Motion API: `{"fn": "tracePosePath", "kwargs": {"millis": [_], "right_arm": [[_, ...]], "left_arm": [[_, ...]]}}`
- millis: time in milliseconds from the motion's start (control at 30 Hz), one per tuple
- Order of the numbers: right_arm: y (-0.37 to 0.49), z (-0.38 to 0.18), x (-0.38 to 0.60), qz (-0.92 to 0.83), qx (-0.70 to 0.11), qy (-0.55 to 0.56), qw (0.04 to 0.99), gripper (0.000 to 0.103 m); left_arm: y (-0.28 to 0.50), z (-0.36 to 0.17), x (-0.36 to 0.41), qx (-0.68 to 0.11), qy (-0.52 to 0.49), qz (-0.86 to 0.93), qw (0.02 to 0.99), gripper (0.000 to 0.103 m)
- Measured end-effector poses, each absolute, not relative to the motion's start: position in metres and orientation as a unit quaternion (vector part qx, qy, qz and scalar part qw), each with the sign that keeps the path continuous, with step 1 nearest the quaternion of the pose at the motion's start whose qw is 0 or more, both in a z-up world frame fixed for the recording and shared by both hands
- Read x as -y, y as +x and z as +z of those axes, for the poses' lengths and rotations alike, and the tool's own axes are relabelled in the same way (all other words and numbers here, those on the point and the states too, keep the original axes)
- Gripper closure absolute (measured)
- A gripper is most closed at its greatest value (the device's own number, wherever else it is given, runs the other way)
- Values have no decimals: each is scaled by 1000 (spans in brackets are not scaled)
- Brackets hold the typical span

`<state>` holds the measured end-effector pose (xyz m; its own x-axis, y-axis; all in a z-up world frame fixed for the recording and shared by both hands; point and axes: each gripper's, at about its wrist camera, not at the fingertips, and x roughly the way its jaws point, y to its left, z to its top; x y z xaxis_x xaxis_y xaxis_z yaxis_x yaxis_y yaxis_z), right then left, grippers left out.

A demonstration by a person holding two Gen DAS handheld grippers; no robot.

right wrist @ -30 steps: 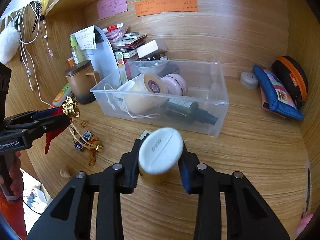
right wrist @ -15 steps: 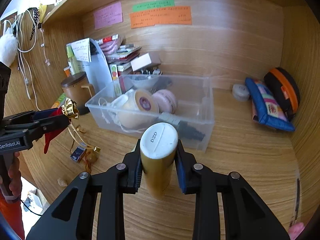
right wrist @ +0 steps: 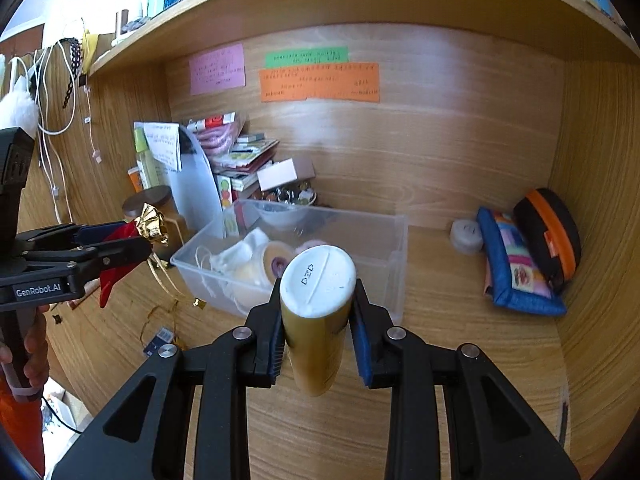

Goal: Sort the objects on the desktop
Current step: 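Lift and carry the red pouch with the left gripper while the right carries the yellow tube toward the box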

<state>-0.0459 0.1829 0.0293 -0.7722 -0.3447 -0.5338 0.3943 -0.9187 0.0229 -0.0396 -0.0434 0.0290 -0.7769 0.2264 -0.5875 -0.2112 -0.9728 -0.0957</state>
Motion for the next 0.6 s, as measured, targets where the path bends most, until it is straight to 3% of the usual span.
{"fn": "tracePosePath", "kwargs": {"millis": [600], "right_arm": [[-85,57,-184,-945,-42,255,198,77]], "left_arm": [[-92,34,39,7,-321,941,108,42]]}}
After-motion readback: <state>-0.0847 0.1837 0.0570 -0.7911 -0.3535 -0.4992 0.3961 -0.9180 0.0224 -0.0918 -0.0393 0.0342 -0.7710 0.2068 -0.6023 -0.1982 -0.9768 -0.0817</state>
